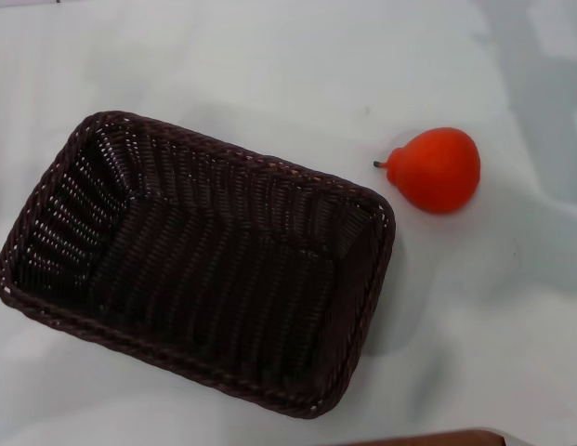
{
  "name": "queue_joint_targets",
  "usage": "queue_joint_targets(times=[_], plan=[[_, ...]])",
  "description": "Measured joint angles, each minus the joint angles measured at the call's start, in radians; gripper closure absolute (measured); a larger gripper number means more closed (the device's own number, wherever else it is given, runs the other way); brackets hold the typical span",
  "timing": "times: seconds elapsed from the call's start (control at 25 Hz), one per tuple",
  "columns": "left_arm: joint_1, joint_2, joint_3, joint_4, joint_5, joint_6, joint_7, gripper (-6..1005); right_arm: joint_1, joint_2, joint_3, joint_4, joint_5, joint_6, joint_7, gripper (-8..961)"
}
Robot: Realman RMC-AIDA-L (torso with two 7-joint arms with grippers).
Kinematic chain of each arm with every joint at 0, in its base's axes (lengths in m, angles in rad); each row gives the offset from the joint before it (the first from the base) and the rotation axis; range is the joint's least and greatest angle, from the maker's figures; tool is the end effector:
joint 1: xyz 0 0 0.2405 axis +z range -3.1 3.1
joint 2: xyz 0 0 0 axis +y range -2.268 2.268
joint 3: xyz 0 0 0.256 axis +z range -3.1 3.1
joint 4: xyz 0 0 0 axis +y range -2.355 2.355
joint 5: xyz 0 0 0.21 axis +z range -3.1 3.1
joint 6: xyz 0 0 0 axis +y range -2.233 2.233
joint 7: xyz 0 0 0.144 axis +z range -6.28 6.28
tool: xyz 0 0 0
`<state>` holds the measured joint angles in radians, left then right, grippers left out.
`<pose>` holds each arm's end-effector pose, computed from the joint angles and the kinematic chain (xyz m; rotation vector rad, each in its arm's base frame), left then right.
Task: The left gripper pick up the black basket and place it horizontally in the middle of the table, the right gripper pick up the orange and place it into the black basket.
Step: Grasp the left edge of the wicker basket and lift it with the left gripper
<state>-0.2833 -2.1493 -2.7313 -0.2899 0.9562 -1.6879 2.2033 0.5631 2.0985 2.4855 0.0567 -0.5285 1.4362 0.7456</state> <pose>-0.3309 0.2637 0.0762 -1.3228 -0.5501 -1.4070 0.3017 0.3560 0.0550 -0.6845 -1.2261 -1.3191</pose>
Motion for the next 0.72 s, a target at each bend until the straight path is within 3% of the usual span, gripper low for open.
queue_joint_targets(times=[0.12, 0.24, 0.32, 0.44, 0.56, 0.72], plan=[[0.015, 0.040, 0.089, -0.093, 0.025, 0.052, -0.188, 124, 0.000, 0.000, 0.000, 0.000, 0.000, -0.019, 0.002, 28], [0.024, 0.142, 0.221, -0.222, 0.134, 0.100, -0.483, 125, 0.000, -0.001, -0.001, 0.002, -0.001, -0.032, 0.002, 28], [0.020, 0.229, 0.309, -0.313, 0.238, 0.099, -0.690, 124, 0.000, -0.001, -0.001, 0.005, -0.001, -0.039, 0.002, 28], [0.017, 0.296, 0.378, -0.451, 0.391, 0.068, -0.910, 131, 0.000, -0.001, -0.001, 0.008, 0.001, -0.051, 0.002, 28], [0.028, 0.305, 0.384, -0.636, 0.540, 0.028, -1.079, 141, 0.000, -0.002, -0.001, 0.009, 0.002, -0.059, 0.003, 29], [0.033, 0.283, 0.382, -0.857, 0.755, -0.017, -1.271, 154, 0.000, -0.002, -0.001, 0.009, 0.003, -0.065, 0.003, 29]])
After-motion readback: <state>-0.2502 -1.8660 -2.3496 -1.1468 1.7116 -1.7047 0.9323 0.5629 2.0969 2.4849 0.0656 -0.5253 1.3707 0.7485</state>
